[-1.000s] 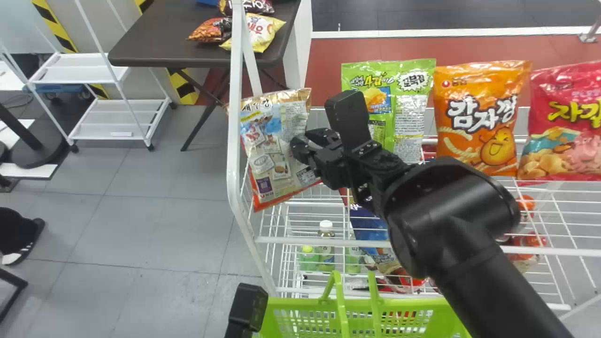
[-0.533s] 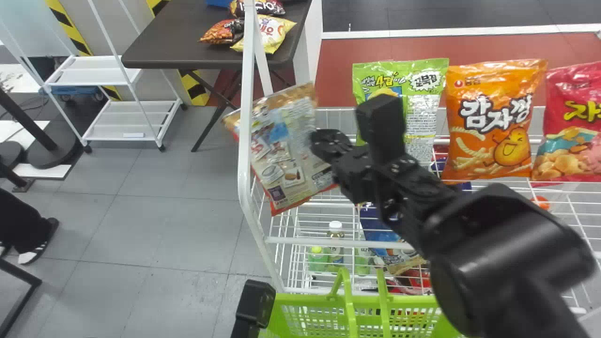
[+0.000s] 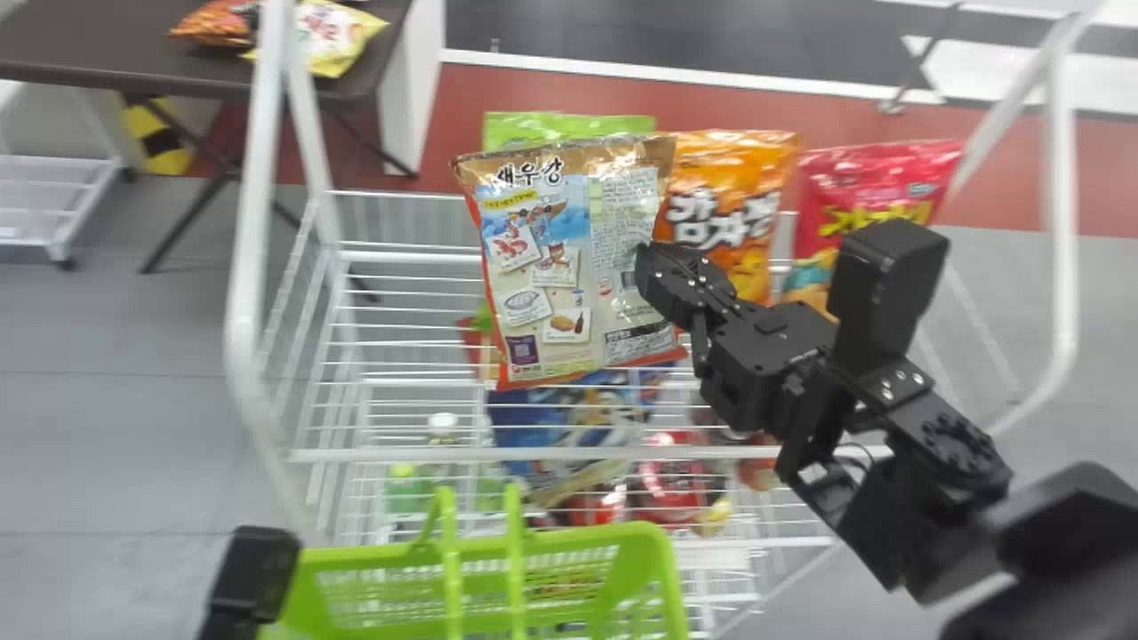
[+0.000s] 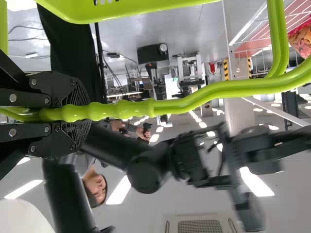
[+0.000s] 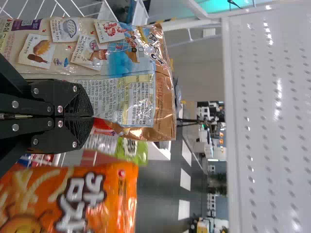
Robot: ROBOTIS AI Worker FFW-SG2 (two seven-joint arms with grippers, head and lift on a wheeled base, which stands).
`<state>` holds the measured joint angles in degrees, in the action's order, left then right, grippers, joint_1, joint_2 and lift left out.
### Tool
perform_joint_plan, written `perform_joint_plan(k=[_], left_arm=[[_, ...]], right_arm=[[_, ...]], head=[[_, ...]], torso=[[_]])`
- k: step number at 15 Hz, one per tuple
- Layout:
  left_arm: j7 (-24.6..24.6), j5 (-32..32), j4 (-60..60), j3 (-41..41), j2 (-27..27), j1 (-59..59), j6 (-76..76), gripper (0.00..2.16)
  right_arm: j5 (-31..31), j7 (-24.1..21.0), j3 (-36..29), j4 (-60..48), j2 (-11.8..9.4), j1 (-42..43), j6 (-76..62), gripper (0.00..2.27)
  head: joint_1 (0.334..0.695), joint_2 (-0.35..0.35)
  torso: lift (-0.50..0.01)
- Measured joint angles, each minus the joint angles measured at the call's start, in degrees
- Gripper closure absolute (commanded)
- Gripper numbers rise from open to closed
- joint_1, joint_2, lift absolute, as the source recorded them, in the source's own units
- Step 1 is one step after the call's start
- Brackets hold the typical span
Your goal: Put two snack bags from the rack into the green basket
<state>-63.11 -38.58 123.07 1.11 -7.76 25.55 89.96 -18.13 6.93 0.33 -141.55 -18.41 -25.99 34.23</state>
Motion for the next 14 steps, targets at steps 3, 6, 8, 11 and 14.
perform_joint_plan(k=[3,6,8,11,14], left_arm=[[-0.38,0.08,-0.17,1.15,0.36,1.35,0.0,1.26],[-0.77,0.51,0.04,2.76,1.04,2.69,0.0,1.26],[-0.8,0.67,0.15,3.04,1.15,2.61,0.0,1.26],[-0.55,0.8,0.25,3.23,1.17,2.37,0.0,1.26],[-0.35,0.88,0.3,3.28,1.17,1.92,0.0,1.26]], right_arm=[[-5.11,-0.07,-7.48,-6.07,-3.68,-6.06,3.76,2.24],[-9.31,0.99,-12.53,-8.1,-6.12,-10.96,7.14,2.24],[-11.99,4.24,-16.17,-10.01,-5.5,-15.73,11.7,2.24],[-13.54,11.73,-21.62,-14.3,1.06,-20.1,27.74,2.24],[-14.46,16.18,-26.36,-17.45,7.05,-19.77,47.15,2.24]], head=[[0.695,-0.35],[0.695,-0.35],[0.695,-0.35],[0.695,-0.35],[0.695,-0.35]], torso=[[-0.003],[-0.003],[-0.003],[-0.003],[-0.003]])
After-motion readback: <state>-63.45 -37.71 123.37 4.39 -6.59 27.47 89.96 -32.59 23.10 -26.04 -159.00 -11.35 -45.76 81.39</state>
